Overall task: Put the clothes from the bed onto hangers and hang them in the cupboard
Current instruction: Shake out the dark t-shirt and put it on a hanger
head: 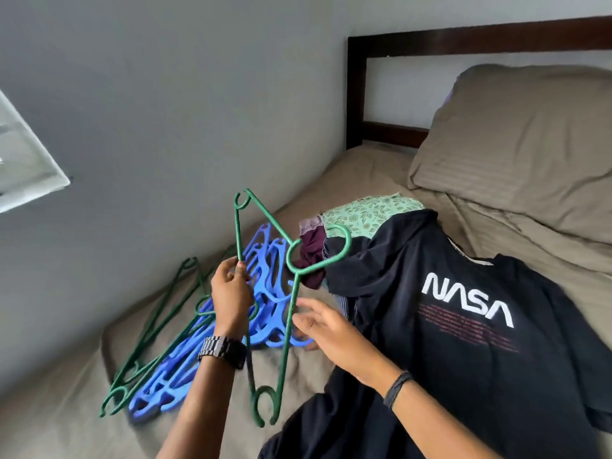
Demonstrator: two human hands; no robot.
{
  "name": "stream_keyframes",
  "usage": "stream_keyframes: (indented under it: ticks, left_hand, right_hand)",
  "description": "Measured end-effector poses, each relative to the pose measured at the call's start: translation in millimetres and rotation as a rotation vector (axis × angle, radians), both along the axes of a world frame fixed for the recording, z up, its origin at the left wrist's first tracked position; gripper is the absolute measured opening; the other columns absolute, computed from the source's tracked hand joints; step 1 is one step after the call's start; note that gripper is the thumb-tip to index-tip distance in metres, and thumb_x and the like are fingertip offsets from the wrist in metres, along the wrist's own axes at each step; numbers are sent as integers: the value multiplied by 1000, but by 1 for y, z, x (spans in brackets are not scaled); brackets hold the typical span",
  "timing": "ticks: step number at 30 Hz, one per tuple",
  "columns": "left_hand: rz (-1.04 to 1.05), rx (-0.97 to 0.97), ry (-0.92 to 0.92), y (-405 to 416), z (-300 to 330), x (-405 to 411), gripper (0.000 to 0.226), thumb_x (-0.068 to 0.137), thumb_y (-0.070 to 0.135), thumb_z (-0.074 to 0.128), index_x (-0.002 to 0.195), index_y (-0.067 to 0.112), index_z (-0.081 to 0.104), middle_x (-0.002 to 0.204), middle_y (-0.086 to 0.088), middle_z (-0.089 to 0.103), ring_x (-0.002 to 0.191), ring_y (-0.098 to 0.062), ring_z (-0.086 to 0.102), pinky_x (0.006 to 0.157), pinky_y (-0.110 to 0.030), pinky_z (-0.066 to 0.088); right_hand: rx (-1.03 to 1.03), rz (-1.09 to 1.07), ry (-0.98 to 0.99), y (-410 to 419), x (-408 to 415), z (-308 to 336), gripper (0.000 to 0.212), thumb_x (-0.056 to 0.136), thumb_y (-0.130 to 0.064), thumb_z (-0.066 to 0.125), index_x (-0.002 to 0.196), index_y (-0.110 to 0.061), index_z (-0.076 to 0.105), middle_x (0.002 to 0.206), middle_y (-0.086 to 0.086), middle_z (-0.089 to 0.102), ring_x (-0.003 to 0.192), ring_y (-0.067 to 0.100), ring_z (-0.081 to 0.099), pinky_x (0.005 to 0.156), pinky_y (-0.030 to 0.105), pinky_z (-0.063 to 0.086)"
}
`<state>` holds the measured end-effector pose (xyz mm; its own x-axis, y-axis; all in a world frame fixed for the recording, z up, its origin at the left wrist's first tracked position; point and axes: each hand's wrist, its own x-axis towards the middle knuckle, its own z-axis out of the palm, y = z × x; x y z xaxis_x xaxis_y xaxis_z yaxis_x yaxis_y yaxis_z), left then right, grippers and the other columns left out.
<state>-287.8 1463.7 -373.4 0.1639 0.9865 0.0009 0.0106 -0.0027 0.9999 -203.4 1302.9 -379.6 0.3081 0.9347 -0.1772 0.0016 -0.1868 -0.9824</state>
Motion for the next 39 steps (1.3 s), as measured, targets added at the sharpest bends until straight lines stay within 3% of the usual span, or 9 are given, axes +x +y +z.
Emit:
stream_keyframes:
  ticks: [4,8,13,15,18,22,28,33,39]
  left_hand:
    - [-21,-61,-108,-32,-7,30,7,102,10,35,104,8,42,66,-2,33,31,1,27,32,-12,25]
    - [-113,-115,-136,-79,-24,87,5,101,7,33,100,11,35,68,-1,35,41,-3,32,36,-15,30]
    - [-288,-281,-247,-137,-24,163,7,100,1,35,98,8,35,73,-7,45,57,-14,49,54,-24,48]
    - [-423,-287,-251,-154,-22,187,12,100,3,36,93,12,37,75,-8,49,65,-19,53,67,-32,49]
    - [-739,-229,-62,-168,-25,224,11,99,4,42,95,14,39,77,-8,54,68,-17,53,68,-35,47]
    - [-1096,273,454,-163,-23,268,13,93,8,48,99,11,58,81,-4,62,74,-18,60,73,-32,51]
    - [-818,817,854,-133,-12,347,27,92,9,43,112,7,61,113,-18,57,105,-37,58,86,-41,45]
    - [-699,720,1074,-99,-3,376,39,93,28,55,122,3,45,121,-19,57,113,-37,56,87,-40,45]
    - [-613,651,889,-86,-17,374,35,84,-3,46,118,-2,41,107,-27,60,101,-43,57,78,-42,43]
  right_hand:
    - [157,-173,259,-14,22,29,33,99,-7,44,131,-14,47,113,5,61,91,22,64,74,31,53]
    - [129,-345,59,-39,67,53,40,95,3,42,127,-20,45,106,2,60,78,14,65,67,27,53]
    - [26,-718,47,-82,129,65,11,97,-28,50,104,-21,54,93,7,63,59,16,57,44,24,43]
    - [-26,-901,-11,-99,159,58,21,98,-38,45,94,-20,55,82,4,63,51,14,52,40,22,36]
    - [-16,-1099,-114,-127,201,46,36,99,-41,39,87,-16,63,64,1,56,51,12,42,49,24,30]
    - [-59,-1266,-305,-163,235,40,38,101,-33,40,84,-14,67,61,2,55,67,23,52,72,34,40]
    - [-82,-1304,-309,-190,271,18,31,98,-33,46,84,-15,67,64,0,55,69,24,52,70,33,40]
    - [-90,-1299,-343,-192,288,13,33,97,-30,50,81,-4,64,64,8,56,69,28,52,68,37,40]
    - [-101,-1246,-390,-193,297,11,32,97,-30,50,78,-8,64,60,10,52,59,24,45,60,37,37]
